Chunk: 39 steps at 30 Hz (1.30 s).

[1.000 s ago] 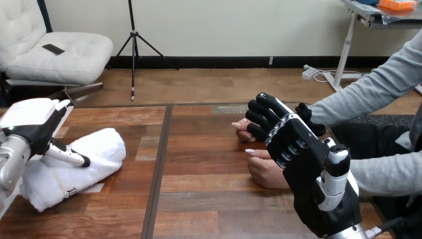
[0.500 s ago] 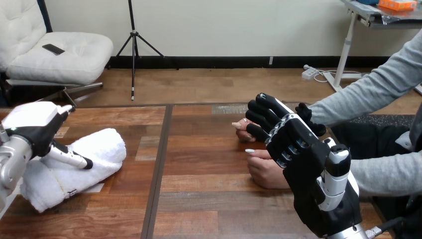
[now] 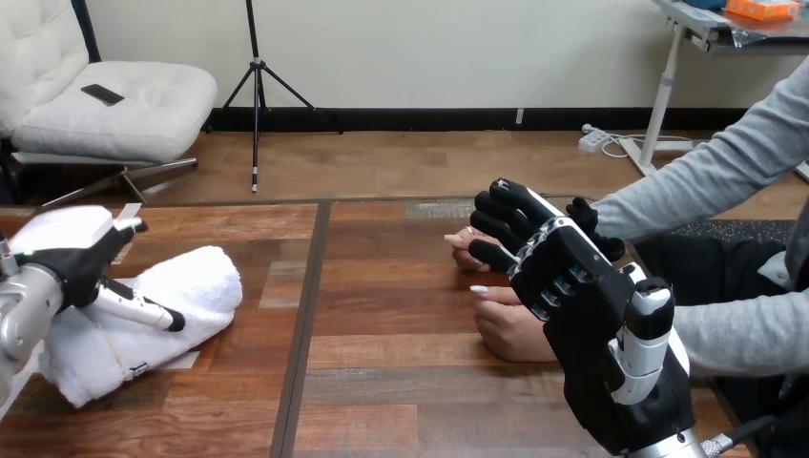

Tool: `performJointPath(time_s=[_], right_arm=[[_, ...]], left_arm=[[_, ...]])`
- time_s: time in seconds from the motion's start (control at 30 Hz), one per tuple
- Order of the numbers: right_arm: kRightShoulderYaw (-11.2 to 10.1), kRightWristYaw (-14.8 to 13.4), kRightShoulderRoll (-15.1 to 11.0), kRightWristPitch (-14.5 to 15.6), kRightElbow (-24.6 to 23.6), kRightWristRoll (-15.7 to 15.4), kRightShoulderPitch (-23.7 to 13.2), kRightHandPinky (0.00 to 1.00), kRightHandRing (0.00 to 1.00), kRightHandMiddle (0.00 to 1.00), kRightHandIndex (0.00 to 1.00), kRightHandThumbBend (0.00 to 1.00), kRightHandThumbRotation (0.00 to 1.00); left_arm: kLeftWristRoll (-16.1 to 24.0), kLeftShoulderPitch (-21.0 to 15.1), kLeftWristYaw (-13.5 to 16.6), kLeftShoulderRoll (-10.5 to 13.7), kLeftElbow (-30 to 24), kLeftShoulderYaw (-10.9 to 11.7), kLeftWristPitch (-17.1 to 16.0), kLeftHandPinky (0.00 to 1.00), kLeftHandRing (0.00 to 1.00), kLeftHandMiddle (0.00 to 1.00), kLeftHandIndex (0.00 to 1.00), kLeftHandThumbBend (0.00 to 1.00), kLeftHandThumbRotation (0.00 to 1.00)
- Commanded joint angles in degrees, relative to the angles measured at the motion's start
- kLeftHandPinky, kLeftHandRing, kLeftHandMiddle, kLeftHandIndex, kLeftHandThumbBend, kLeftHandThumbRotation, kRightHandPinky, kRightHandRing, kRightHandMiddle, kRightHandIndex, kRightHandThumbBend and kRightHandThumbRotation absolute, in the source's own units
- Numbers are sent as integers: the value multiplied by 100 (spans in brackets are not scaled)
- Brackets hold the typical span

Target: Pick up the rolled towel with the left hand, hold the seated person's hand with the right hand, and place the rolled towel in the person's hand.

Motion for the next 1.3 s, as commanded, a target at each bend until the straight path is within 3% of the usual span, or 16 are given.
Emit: performJointPath(time_s=[0.0, 0.17, 0.43, 0.73, 0.9, 1.27], right_arm=[[-75, -17, 7, -128, -213, 53, -324, 86, 90, 89, 87, 100, 100], [-76, -34, 15, -132, -220, 43, -320, 86, 90, 89, 87, 100, 100], [-69, -38, 7, -121, -241, 49, -309, 86, 90, 88, 87, 100, 100], [-75, -48, 11, -149, -229, 33, -321, 86, 90, 88, 87, 100, 100], [-79, -102, 12, -101, -292, 21, -307, 86, 89, 88, 86, 100, 100], [-77, -150, -5, -123, -312, -4, -308, 86, 89, 87, 86, 100, 100]], left_arm=[[-249, -475, -266, 101, -165, 141, 123, 96, 95, 95, 93, 100, 52], [-564, -521, -864, 62, -261, 258, 399, 95, 97, 96, 94, 100, 53], [-824, -538, -1350, 66, -369, 291, 565, 88, 99, 98, 96, 100, 51], [-709, -621, -1775, 70, -435, 143, 724, 87, 98, 98, 96, 100, 55], [-593, -677, -2176, 81, -571, 30, 819, 89, 98, 98, 96, 100, 58], [-431, -719, -2483, 106, -777, -101, 957, 91, 98, 98, 97, 98, 60]])
